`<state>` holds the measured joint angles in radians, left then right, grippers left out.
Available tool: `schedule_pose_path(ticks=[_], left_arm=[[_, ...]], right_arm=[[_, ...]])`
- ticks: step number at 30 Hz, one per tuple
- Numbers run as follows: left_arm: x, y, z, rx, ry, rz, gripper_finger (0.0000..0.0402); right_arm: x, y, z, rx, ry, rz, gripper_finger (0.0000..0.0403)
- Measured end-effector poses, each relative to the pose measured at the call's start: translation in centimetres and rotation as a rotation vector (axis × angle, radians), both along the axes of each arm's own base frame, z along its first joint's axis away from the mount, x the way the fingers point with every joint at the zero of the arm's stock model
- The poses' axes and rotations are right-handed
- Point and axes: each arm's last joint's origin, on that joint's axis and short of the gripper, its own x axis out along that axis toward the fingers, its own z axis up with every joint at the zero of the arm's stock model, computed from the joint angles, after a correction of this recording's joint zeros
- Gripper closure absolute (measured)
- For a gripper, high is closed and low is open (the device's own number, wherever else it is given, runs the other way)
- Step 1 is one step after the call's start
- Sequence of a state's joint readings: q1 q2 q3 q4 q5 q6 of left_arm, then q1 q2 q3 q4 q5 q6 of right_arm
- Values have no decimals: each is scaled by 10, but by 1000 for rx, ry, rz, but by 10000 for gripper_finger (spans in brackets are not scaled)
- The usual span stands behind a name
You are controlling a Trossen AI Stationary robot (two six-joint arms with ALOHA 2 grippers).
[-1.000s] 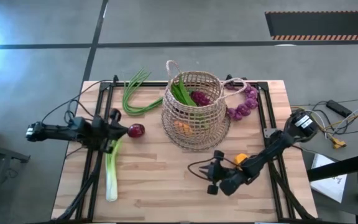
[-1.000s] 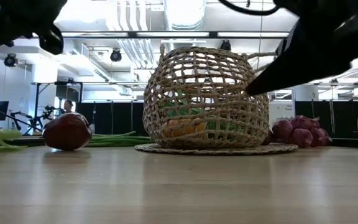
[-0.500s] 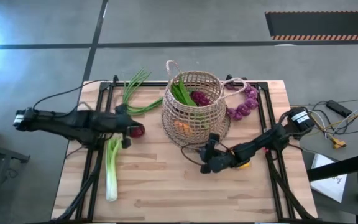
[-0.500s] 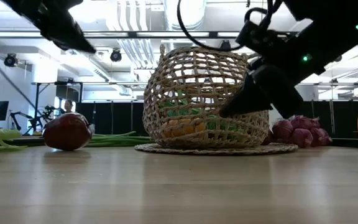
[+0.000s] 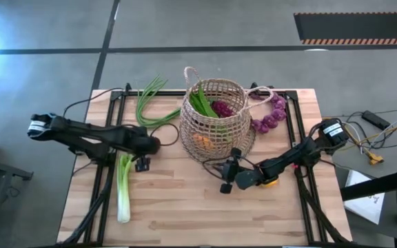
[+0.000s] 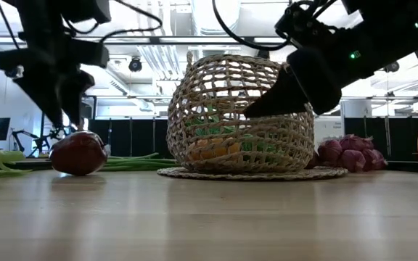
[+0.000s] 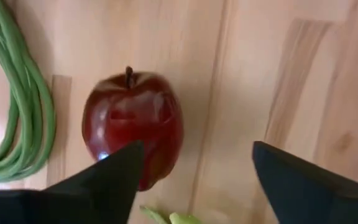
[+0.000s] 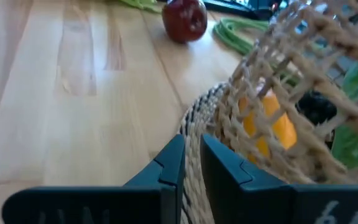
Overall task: Build produce basket
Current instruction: Put the apple into the light brown basket
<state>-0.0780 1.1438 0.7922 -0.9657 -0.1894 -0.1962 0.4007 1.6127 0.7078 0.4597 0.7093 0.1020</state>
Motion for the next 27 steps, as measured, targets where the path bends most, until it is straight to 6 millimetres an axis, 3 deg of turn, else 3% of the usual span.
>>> schedule_pose_path(ticks=[8, 27], left_arm=[[4, 5, -18, 114, 154, 8, 53], [57, 14, -48, 108, -15, -139, 49]], right_arm=[[0, -1, 0, -15, 0, 6, 360], [-8, 19, 0, 79, -29, 41, 360]])
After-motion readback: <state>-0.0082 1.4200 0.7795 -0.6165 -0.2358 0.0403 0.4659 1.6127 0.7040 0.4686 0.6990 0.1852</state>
